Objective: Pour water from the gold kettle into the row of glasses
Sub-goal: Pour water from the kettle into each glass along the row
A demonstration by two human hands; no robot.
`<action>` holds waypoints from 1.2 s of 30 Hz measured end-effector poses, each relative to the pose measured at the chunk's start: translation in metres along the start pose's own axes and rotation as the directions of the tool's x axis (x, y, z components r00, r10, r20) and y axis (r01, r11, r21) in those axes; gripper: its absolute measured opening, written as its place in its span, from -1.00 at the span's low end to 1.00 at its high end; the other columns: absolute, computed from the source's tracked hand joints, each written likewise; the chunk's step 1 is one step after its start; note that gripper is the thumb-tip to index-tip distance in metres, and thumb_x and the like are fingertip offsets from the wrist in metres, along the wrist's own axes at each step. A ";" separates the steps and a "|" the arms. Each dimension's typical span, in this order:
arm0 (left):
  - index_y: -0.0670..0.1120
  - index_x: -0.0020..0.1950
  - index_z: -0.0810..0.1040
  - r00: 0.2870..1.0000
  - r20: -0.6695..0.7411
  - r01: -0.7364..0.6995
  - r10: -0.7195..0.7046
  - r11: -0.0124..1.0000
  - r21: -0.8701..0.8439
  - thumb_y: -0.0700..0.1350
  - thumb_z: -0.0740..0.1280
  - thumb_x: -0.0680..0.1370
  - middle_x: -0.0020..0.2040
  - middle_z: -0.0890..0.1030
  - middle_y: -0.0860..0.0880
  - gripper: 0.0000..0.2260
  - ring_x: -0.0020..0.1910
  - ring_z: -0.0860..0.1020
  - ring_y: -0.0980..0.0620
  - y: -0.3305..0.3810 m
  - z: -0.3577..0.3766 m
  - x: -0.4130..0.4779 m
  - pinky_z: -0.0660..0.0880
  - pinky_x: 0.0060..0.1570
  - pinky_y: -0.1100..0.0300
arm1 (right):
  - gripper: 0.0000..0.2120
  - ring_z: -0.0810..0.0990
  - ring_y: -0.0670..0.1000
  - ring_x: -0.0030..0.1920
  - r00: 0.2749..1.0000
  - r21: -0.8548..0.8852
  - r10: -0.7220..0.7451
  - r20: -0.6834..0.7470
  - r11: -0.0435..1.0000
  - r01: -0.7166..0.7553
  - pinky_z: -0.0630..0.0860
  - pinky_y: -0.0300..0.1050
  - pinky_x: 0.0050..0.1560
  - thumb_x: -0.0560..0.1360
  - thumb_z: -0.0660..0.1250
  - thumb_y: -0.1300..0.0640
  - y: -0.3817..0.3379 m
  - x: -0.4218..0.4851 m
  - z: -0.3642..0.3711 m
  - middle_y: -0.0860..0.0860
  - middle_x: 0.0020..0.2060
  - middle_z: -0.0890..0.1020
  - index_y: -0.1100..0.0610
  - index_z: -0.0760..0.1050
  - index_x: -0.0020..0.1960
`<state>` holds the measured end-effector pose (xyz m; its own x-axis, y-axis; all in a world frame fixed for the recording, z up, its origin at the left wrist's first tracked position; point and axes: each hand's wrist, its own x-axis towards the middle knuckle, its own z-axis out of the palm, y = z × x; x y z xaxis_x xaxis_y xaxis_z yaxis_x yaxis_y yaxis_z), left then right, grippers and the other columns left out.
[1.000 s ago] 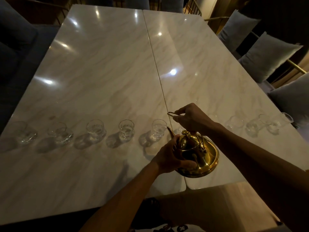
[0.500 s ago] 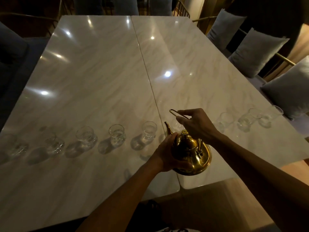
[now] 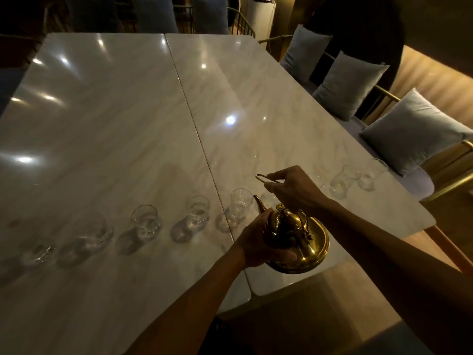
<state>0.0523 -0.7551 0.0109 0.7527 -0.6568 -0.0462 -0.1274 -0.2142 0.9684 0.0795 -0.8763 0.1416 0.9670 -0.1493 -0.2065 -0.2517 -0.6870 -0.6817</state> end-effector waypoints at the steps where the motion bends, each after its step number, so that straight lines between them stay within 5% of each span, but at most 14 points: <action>1: 0.06 0.43 0.42 1.000 0.006 -0.003 0.003 1.000 -0.016 0.11 0.60 0.29 0.34 0.60 0.00 -0.25 0.36 0.54 0.00 0.000 0.002 0.001 0.53 0.32 -0.20 | -0.65 0.44 -0.14 -0.51 1.000 0.000 0.020 0.007 1.000 -0.020 0.28 -0.42 -0.61 0.54 0.32 0.16 0.000 0.002 -0.001 -0.02 -0.26 0.57 0.24 0.49 0.30; 9: 0.12 0.39 0.43 1.000 0.028 -0.005 0.007 0.998 -0.067 0.11 0.58 0.30 0.33 0.60 0.00 -0.30 0.34 0.55 0.01 -0.004 -0.001 0.007 0.53 0.32 -0.20 | -0.66 0.46 -0.14 -0.48 0.996 -0.082 0.054 0.070 0.995 -0.049 0.30 -0.40 -0.59 0.54 0.31 0.15 -0.005 0.020 0.002 0.12 -0.08 0.65 0.24 0.51 0.28; 13: 0.30 0.31 0.37 0.999 0.041 0.037 -0.033 0.995 -0.091 0.19 0.53 0.27 0.34 0.56 0.09 -0.35 0.33 0.53 0.11 0.001 -0.006 0.001 0.52 0.36 -0.02 | -0.71 0.51 -0.10 -0.42 0.988 -0.130 0.099 0.122 0.988 -0.083 0.38 -0.27 -0.47 0.53 0.32 0.14 -0.011 0.032 0.010 0.02 -0.24 0.65 0.21 0.57 0.22; 18: 0.17 0.41 0.41 0.993 0.107 0.066 -0.055 0.993 -0.100 0.32 0.60 0.24 0.34 0.59 0.02 -0.19 0.38 0.53 -0.06 -0.007 -0.018 0.009 0.49 0.34 -0.26 | -0.71 0.51 -0.08 -0.42 0.987 -0.130 0.128 0.098 0.985 -0.114 0.41 -0.23 -0.45 0.53 0.32 0.13 -0.010 0.041 0.013 0.02 -0.27 0.64 0.21 0.57 0.21; 22: 0.54 0.23 0.37 0.990 0.137 0.052 -0.045 0.997 -0.054 0.20 0.58 0.27 0.32 0.60 0.07 -0.36 0.36 0.54 -0.01 -0.004 -0.024 0.010 0.49 0.36 -0.21 | -0.70 0.52 -0.07 -0.43 0.987 -0.140 0.122 0.101 0.984 -0.108 0.43 -0.24 -0.44 0.53 0.32 0.14 -0.010 0.043 0.015 0.05 -0.24 0.65 0.25 0.56 0.22; 25: 0.62 0.19 0.32 0.987 0.159 0.040 -0.032 0.998 -0.052 0.18 0.53 0.29 0.25 0.58 0.22 -0.39 0.34 0.54 0.09 -0.004 -0.026 0.011 0.52 0.36 -0.08 | -0.70 0.54 -0.04 -0.39 0.985 -0.143 0.143 0.093 0.981 -0.129 0.45 -0.20 -0.41 0.53 0.32 0.15 -0.010 0.045 0.017 0.06 -0.23 0.65 0.25 0.57 0.21; 28: 0.50 0.29 0.33 0.988 0.144 0.057 -0.052 0.998 -0.036 0.18 0.54 0.31 0.31 0.59 0.15 -0.36 0.35 0.54 0.07 -0.003 -0.025 0.012 0.52 0.36 -0.12 | -0.72 0.54 -0.01 -0.37 0.983 -0.144 0.154 0.096 0.980 -0.140 0.44 -0.15 -0.38 0.53 0.32 0.16 -0.010 0.048 0.017 0.04 -0.28 0.63 0.25 0.59 0.19; 32: 0.08 0.48 0.34 0.986 0.144 0.096 -0.086 0.994 -0.060 0.19 0.54 0.30 0.36 0.58 0.07 -0.21 0.36 0.54 0.08 -0.005 -0.022 0.012 0.53 0.35 -0.10 | -0.75 0.53 0.00 -0.37 0.980 -0.139 0.177 0.095 0.977 -0.163 0.43 -0.14 -0.38 0.52 0.32 0.17 -0.010 0.049 0.014 0.08 -0.27 0.66 0.25 0.61 0.14; 36: 0.08 0.46 0.34 0.983 0.154 0.111 -0.100 0.992 -0.064 0.20 0.53 0.29 0.36 0.58 0.04 -0.21 0.36 0.54 0.06 -0.003 -0.023 0.015 0.53 0.36 -0.04 | -0.75 0.53 0.01 -0.38 0.978 -0.137 0.189 0.092 0.975 -0.176 0.40 -0.15 -0.41 0.52 0.32 0.18 -0.012 0.049 0.011 0.12 -0.25 0.66 0.26 0.61 0.14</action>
<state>0.0788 -0.7477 0.0126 0.6534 -0.7352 -0.1803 -0.0017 -0.2396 0.9709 0.1291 -0.8674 0.1321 0.8941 -0.2106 -0.3952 -0.4097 -0.7409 -0.5322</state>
